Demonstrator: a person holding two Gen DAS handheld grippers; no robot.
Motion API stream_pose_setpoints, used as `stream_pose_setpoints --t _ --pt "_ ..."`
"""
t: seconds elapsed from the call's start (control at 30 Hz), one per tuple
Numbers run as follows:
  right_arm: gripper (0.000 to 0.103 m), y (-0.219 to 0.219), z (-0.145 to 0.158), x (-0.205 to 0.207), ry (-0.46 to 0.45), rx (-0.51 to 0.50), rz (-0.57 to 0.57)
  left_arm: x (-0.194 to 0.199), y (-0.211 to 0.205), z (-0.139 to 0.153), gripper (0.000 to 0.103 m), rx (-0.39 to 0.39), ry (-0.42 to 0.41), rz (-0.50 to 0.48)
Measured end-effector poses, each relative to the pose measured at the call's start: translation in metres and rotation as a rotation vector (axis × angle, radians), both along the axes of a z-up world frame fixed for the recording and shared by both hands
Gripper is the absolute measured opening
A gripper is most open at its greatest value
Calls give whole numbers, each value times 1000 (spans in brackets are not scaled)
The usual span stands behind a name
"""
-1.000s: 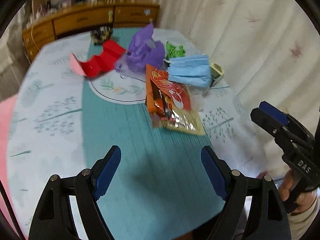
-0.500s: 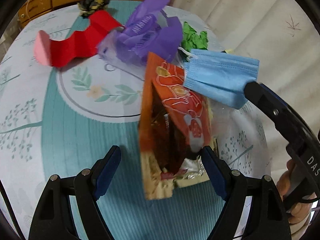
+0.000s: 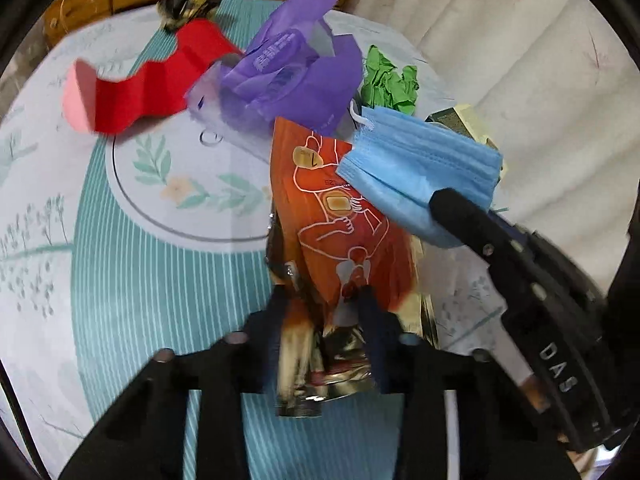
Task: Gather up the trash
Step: 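Grasp the orange snack bag with left tool while right tool grasps the blue mask, then lift the orange bag with left tool while right tool lifts the blue mask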
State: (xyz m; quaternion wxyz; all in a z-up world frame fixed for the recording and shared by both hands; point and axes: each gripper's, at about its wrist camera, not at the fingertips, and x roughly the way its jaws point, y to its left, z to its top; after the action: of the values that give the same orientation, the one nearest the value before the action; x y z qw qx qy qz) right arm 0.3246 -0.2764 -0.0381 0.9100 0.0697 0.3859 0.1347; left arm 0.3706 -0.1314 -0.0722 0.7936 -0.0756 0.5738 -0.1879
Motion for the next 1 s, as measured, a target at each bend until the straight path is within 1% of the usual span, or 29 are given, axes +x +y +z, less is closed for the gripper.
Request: stream_pose_setpoints --t 0.03,0.13,0.23,0.37,0.43,0.53,0.7,0.8,0.9,1.0 --pt "5 1 0 -1 -1 5 1 -1 1 1 12 -7 1 3" --pt "5 3 3 -8 -10 21 0 -7 2 9 4 -3 -41 -1" --pt "5 4 12 -18 -32 43 -4 -19 5 27 1 6 -108 -6" --pt "5 6 30 -33 -71 68 -10 -36 16 53 1 11 -175 -6" --pt "5 8 43 -45 -98 84 -10 -48 23 66 1 18 -210 -13" --pt "5 9 60 -64 -130 112 -6 -73 43 91 1 31 -264 -21" --pt "5 19 81 -104 -169 130 6 -110 69 116 1 38 -317 -35" --pt "5 30 86 -124 -172 96 12 -124 78 117 1 59 -321 -37" --pt "5 37 81 -133 -150 75 14 -128 85 102 1 55 -264 -39" --pt "5 42 67 -138 -109 71 13 -130 89 84 2 62 -207 -32"
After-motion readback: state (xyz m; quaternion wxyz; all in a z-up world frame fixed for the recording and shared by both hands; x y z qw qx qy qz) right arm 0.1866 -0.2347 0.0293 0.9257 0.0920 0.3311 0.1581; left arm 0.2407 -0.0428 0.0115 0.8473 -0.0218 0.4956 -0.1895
